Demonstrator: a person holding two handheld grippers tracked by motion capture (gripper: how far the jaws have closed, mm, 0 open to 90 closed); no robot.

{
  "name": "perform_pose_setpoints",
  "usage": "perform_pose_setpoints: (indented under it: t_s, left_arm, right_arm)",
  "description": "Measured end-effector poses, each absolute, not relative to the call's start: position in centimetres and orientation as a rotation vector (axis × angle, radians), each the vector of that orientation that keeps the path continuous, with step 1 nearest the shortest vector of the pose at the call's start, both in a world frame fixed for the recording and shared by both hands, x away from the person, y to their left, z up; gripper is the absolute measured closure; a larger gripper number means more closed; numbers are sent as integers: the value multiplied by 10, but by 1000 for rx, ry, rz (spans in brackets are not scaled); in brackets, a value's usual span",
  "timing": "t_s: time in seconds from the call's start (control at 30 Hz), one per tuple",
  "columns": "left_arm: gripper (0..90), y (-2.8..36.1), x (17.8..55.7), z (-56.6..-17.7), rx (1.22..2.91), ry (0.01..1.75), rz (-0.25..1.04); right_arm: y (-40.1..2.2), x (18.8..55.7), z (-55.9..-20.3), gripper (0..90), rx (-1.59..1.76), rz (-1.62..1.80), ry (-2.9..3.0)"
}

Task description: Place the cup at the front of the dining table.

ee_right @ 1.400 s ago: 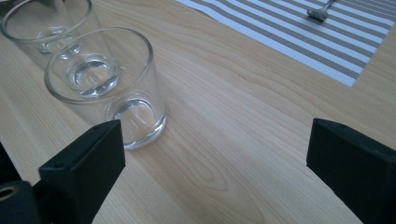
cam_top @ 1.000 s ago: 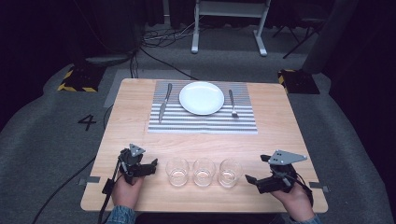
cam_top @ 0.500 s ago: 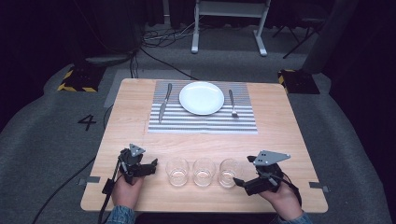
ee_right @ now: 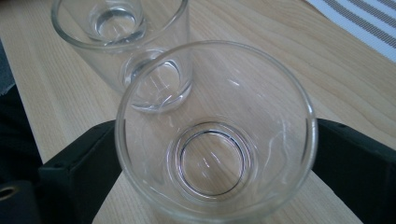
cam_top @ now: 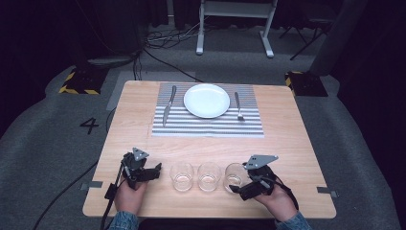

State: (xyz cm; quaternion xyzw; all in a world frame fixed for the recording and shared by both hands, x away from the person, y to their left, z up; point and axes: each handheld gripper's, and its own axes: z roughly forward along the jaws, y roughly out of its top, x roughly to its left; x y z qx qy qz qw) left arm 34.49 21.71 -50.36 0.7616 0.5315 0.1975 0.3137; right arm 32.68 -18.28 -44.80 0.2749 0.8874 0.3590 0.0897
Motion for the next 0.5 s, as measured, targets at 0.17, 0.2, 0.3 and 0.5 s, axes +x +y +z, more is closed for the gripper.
perform_pose_setpoints:
  t_s: [0.17, 0.2, 0.3, 0.5]
  left_arm:
    - [156, 217, 345, -504, 2008, 1402, 521]
    - [156, 217, 345, -504, 2008, 1401, 521]
    - [156, 217, 345, -504, 2008, 1403, 523]
    - [156, 217, 345, -503, 2011, 1403, 522]
  right_arm:
    - [-177, 330, -454, 181, 774, 1041, 2675]
    - [-177, 329, -454, 189, 763, 1043, 2673]
    - [-176, 329, -452, 199, 752, 1007, 2673]
    - [-175, 329, -449, 201, 781, 971, 2686]
